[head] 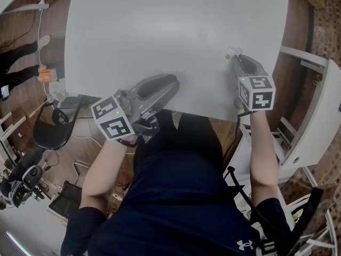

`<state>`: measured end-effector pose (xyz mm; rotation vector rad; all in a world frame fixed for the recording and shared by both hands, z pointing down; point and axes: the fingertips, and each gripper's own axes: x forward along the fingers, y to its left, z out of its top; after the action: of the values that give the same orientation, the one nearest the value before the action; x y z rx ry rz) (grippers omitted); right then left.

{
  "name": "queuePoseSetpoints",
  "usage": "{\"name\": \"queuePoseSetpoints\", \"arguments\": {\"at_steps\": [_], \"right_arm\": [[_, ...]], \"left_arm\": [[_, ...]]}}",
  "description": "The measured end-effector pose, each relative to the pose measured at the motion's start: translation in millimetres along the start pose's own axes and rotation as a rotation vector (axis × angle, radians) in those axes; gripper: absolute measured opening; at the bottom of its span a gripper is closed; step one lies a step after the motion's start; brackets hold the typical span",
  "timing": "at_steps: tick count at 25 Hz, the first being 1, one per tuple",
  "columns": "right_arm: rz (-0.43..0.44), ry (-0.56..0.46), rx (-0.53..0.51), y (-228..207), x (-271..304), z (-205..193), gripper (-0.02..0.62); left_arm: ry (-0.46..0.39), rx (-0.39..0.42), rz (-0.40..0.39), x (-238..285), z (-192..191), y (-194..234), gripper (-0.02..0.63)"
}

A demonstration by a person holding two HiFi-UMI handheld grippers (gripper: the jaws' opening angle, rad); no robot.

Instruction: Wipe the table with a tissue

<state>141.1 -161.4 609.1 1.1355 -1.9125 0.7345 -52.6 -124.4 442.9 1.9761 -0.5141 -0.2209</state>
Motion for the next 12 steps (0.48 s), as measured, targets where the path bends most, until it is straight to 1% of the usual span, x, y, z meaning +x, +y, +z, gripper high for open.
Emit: {"name": "queuePoseSetpoints", "arguments": {"at_steps": [12], "right_arm": [[0.033, -0.003, 0.021, 16, 3, 1, 0.028]], "left_arm": [[-0.015, -0.017, -0.002, -10, 6, 4, 0.067]]}}
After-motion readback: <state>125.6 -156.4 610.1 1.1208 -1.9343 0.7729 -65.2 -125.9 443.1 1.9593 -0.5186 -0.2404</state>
